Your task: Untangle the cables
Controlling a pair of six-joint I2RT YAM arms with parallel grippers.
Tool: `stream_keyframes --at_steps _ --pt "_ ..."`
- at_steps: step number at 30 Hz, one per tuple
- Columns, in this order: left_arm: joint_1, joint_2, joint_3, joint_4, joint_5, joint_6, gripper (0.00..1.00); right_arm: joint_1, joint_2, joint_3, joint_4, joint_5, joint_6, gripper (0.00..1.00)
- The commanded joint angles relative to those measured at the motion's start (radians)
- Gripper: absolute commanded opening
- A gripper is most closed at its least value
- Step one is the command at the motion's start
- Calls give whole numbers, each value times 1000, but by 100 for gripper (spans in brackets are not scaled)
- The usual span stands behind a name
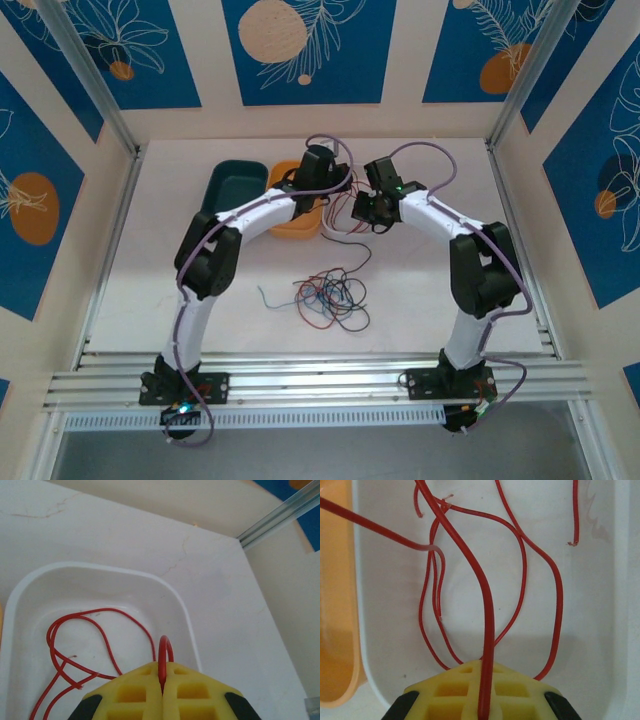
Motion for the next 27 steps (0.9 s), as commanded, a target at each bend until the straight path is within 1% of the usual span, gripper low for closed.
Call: stream_keyframes --at_steps 1,3,5,8,13,18,22,24,27 --pt "11 26 55 -39 -2 30 0 -5 23 51 -41 10 -12 7" --pt "11 35 66 -48 -2 42 0 -6 26 55 -48 9 -18 16" --pt "13 44 73 -54 1 57 0 -5 20 52 -46 5 -25 22" --pt "18 55 74 -57 21 62 0 -5 4 51 -57 12 -29 28" --pt "18 69 75 -56 41 71 0 -4 -27 51 -81 41 -37 34" --pt "21 77 76 -57 38 80 1 -4 -74 34 -88 63 -49 47" --pt "23 86 89 -63 43 92 1 -3 -122 17 -95 78 -55 51" --pt "25 89 96 -67 47 96 5 0 -156 6 -97 85 -59 54" --pt "26 99 112 -75 64 101 20 4 -211 -13 -102 99 -65 59"
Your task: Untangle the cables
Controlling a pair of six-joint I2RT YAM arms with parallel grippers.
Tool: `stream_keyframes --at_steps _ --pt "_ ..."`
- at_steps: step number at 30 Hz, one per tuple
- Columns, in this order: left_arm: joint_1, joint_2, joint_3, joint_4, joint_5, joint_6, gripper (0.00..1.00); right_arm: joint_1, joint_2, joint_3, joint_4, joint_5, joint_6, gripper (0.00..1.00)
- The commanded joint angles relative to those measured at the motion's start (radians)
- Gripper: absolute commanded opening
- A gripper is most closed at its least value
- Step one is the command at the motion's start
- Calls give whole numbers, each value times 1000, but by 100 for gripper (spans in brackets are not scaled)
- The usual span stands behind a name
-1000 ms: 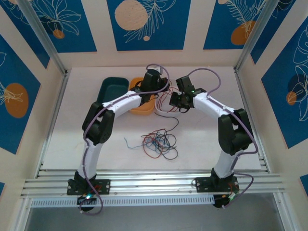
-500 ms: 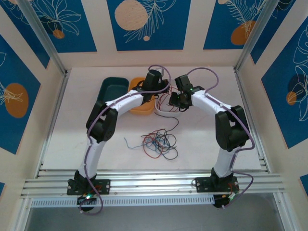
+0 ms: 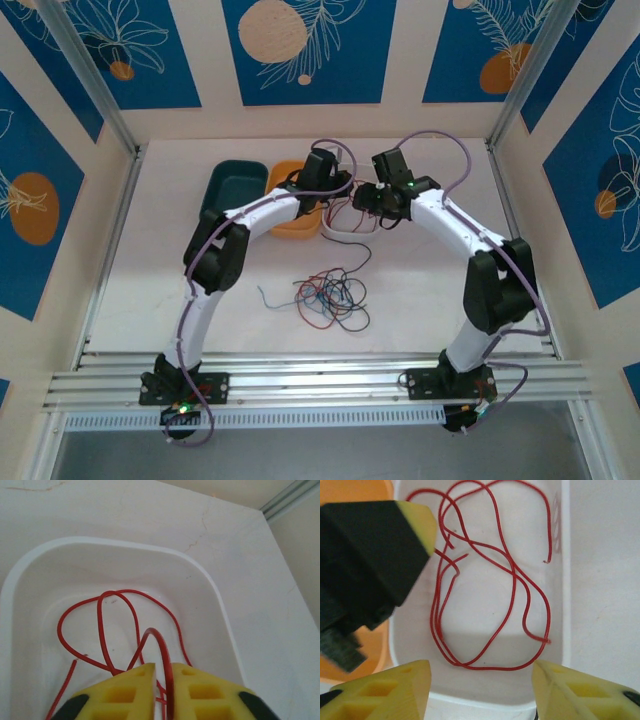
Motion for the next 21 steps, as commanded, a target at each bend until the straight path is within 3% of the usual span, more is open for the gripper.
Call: stream_keyframes --at_steps 1,12,17,21 --pt "14 20 52 -16 35 19 25 6 -76 -30 -26 28 -14 60" --pt "15 -41 69 -57 26 76 67 8 -266 -131 -13 46 -19 67" --pt "18 -79 68 -94 -22 115 89 3 -268 -129 -64 91 13 61" --pt "22 -99 65 -115 -52 130 100 1 -248 -133 -67 97 27 55"
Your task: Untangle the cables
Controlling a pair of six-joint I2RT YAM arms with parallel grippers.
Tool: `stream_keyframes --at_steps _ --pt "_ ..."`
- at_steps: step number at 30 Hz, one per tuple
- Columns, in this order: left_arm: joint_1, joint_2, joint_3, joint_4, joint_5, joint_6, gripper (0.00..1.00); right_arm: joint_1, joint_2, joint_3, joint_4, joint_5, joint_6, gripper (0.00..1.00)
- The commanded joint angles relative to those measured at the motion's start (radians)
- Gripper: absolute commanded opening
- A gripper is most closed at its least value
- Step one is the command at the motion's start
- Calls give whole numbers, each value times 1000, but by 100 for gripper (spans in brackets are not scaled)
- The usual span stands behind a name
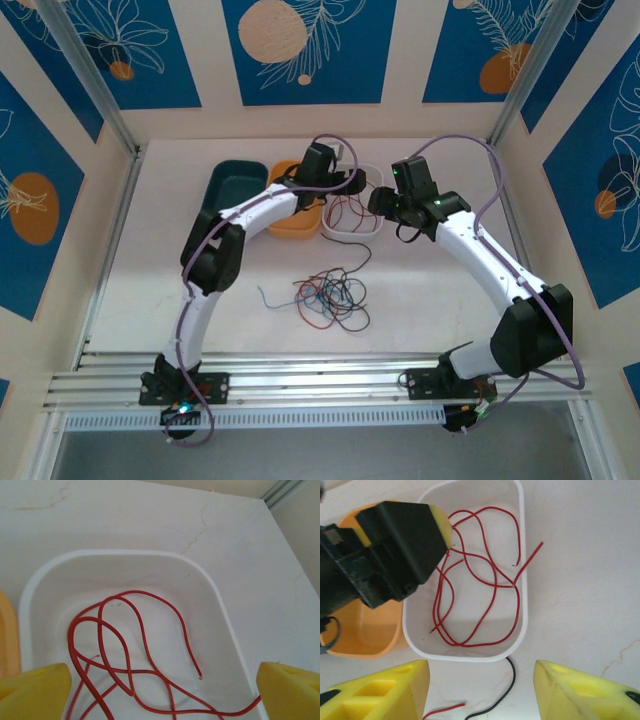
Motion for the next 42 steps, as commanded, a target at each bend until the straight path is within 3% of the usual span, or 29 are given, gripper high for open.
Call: stream_keyframes --at_steps 1,11,28,42 --pt "17 -73 32 -28 -43 29 100 0 16 -12 -24 27 18 54" --pt "22 -230 -83 -13 -103 62 100 -49 119 37 -35 11 53 47" --pt "22 -819 -805 99 -157 116 100 -195 443 231 83 -185 92 41" --pt "22 -1095 -1027 -2 -238 105 100 -214 541 300 85 -192 106 34"
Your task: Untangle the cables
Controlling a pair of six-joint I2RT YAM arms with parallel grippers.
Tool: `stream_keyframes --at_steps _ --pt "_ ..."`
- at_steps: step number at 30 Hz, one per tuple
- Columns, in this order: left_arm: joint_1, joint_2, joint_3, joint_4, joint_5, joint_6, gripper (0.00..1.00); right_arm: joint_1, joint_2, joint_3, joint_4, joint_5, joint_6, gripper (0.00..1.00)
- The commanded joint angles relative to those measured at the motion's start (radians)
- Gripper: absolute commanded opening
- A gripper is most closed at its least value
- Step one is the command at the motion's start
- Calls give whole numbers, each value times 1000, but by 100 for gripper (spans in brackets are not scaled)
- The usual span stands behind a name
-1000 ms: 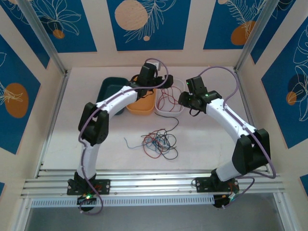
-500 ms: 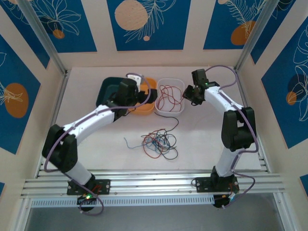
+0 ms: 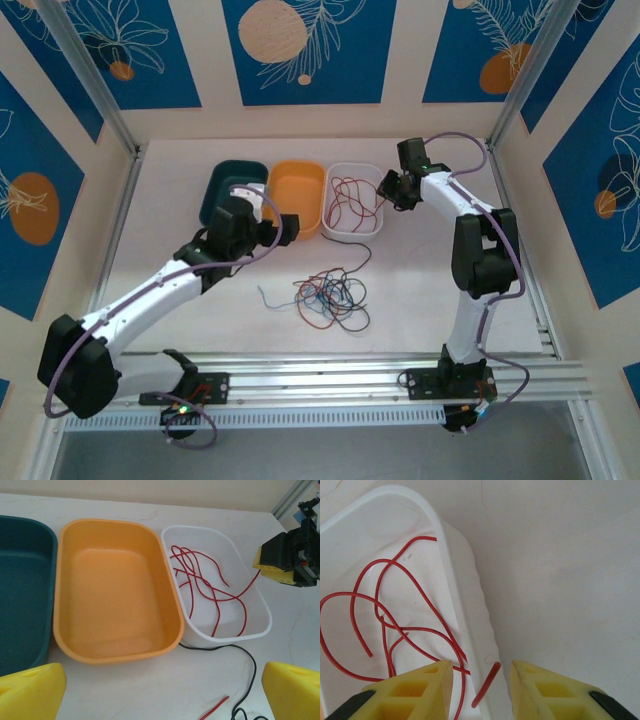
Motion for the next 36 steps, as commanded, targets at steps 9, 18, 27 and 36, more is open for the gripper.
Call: stream_keyframes --at_steps 9,18,27,36 --pt "11 -116 -80 -95 -86 9 100 -6 8 24 5 -16 -8 18" --pt "12 -172 -132 -126 -116 -3 100 6 -15 5 21 -19 -34 2" --pt "12 -159 -157 -114 -106 -22 100 104 -75 -1 1 61 -129 0" --pt "13 -141 -160 -98 -88 -24 100 239 -4 45 -97 167 -235 0"
